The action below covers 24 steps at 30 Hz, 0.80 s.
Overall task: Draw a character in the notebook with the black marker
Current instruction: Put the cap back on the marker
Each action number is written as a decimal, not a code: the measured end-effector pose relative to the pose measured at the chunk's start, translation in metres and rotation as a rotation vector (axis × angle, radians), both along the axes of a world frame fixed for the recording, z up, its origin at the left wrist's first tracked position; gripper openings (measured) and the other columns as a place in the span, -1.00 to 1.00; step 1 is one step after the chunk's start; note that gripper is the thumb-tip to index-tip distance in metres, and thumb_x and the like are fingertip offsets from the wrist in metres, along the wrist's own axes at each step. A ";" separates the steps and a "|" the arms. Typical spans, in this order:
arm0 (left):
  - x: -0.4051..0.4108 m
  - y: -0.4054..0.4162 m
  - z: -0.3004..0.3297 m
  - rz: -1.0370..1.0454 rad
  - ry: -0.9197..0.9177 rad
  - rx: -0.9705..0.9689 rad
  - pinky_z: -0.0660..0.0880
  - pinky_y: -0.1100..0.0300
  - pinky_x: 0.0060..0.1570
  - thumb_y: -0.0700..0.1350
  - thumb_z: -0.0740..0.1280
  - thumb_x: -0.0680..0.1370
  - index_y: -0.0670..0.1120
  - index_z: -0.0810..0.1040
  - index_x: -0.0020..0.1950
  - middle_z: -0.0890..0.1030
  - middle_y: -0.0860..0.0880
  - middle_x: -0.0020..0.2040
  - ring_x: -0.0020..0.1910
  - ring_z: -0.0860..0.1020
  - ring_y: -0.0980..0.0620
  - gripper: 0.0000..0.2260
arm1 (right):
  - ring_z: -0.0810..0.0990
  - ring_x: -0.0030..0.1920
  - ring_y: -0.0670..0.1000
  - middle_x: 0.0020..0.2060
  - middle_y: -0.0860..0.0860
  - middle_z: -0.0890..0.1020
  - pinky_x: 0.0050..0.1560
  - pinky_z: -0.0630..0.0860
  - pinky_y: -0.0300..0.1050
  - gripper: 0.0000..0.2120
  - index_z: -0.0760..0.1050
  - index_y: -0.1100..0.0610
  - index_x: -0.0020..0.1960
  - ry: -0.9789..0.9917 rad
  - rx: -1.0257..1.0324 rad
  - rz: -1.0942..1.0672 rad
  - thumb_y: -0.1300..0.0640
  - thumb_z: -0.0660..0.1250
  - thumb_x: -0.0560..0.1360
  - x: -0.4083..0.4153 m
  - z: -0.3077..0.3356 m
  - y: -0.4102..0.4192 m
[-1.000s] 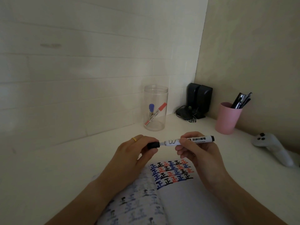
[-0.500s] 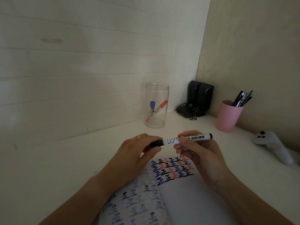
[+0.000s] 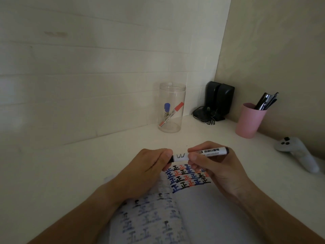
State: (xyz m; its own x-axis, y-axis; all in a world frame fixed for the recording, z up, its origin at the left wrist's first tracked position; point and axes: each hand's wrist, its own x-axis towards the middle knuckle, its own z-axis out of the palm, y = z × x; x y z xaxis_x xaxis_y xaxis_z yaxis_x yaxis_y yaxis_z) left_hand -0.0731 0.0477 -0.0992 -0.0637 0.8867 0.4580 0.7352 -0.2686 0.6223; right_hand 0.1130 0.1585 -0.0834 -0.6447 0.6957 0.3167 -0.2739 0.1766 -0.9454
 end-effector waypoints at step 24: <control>-0.009 0.004 0.002 0.311 0.414 0.170 0.32 0.12 -0.42 0.14 -0.16 0.69 0.12 0.19 -0.18 0.28 0.18 -0.43 -0.47 0.31 0.07 -0.70 | 0.68 -0.17 0.02 -0.15 0.16 0.73 -0.06 0.68 -0.19 -0.75 0.65 0.29 0.10 0.231 -0.475 -0.023 0.27 0.42 0.43 -0.009 -0.002 -0.006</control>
